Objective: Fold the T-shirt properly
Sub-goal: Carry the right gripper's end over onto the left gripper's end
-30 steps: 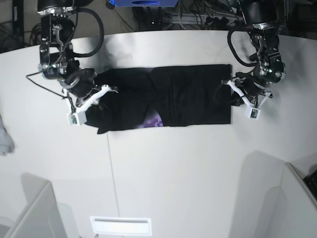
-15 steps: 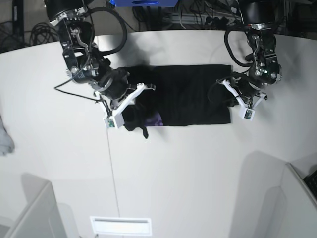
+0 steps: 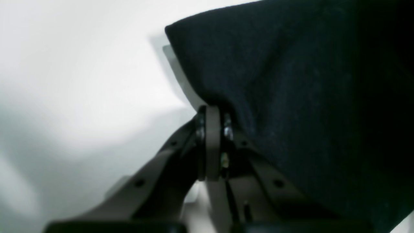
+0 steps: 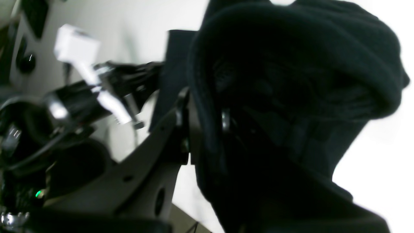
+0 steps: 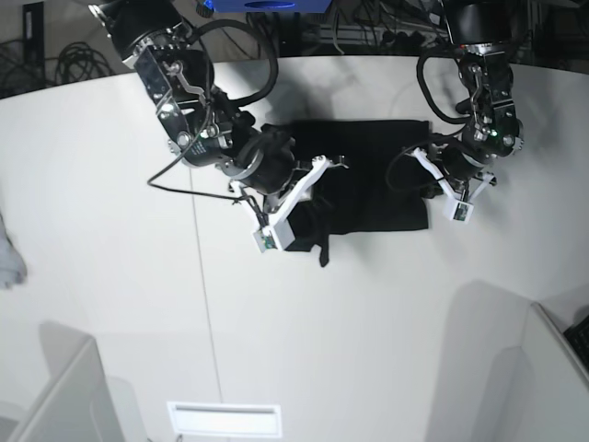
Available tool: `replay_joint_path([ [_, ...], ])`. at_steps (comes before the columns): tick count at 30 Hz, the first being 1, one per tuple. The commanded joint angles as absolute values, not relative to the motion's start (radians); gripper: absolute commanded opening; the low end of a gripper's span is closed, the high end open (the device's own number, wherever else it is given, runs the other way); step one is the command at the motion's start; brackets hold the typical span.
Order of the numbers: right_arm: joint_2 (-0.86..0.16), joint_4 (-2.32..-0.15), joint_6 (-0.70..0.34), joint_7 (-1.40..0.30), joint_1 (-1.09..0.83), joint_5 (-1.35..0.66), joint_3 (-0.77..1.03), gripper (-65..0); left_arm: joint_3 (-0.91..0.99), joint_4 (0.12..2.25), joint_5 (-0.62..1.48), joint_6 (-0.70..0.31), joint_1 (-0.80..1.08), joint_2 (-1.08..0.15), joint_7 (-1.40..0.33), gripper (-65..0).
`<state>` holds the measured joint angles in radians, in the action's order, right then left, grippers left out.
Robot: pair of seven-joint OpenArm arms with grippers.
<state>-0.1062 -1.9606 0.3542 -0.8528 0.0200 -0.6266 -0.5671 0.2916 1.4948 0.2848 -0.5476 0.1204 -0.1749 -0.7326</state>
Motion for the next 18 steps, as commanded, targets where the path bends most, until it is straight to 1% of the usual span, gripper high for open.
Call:
replay_joint_path([
  [1, -0.091, -1.974, 0.358, -0.829, 0.044, -0.638, -0.576, -65.0, 0.289, 1.501, 0.268, -0.547, 0.124, -0.182, -0.766, -65.0],
  [5, -0.088, -1.974, 0.403, -0.826, 0.074, -0.638, -0.625, -65.0, 0.289, 1.501, 0.268, -0.547, 0.122, -0.182, -0.768, -65.0],
  [8, -0.084, -1.951, 0.403, -0.825, 0.088, -0.638, -0.657, -65.0, 0.289, 1.501, 0.268, -0.547, 0.122, -0.182, -0.768, -65.0],
  [13, -0.044, -1.913, 0.4, -0.791, 0.088, -0.638, -0.667, -65.0, 0.289, 1.501, 0.268, -0.547, 0.124, -0.182, -0.769, -65.0],
  [18, -0.036, -1.886, 0.401, -0.769, 0.13, -0.636, -0.76, -65.0, 0.295, 1.503, 0.268, -0.547, 0.128, -0.183, -0.768, -65.0],
])
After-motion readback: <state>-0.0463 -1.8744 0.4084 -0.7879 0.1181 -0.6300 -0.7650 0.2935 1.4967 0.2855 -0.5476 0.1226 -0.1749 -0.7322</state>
